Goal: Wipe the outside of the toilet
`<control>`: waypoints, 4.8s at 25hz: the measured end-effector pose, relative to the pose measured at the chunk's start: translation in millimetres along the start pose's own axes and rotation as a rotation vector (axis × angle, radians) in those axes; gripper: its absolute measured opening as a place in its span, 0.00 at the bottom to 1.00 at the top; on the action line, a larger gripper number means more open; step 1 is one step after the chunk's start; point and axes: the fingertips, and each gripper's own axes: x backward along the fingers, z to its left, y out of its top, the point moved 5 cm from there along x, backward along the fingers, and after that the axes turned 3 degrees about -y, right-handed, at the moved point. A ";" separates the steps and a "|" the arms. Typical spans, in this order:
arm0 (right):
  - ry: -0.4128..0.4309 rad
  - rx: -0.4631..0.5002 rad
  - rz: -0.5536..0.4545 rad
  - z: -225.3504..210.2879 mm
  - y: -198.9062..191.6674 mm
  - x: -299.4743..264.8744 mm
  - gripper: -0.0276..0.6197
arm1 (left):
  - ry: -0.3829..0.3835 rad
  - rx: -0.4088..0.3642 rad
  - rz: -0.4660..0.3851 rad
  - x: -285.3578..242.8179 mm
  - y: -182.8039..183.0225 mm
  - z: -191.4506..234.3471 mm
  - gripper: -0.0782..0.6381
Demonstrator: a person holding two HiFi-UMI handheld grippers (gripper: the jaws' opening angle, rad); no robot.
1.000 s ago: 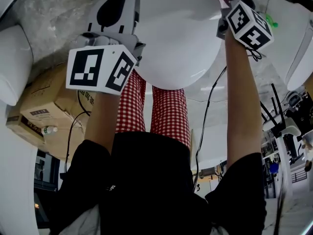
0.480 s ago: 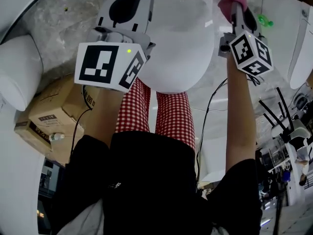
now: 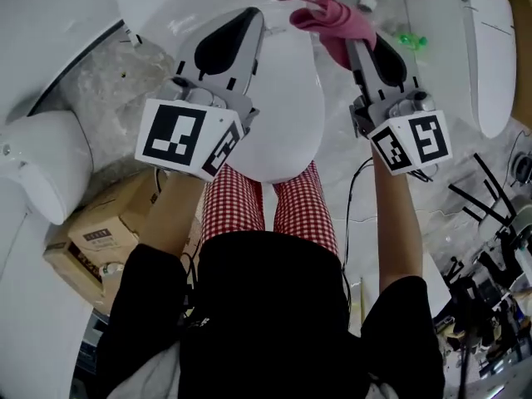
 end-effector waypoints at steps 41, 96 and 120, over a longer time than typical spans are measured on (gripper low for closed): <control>0.123 -0.115 -0.350 171.8 161.9 245.4 0.13 | -0.212 -0.321 0.033 206.9 160.2 -190.9 0.12; 0.340 -0.270 -0.232 -135.0 200.8 88.3 0.13 | 0.221 -0.223 -0.042 -57.4 184.1 -137.6 0.12; 0.436 -0.354 0.049 -225.7 144.1 -108.6 0.13 | 0.492 -0.068 0.010 -155.8 163.3 -2.1 0.12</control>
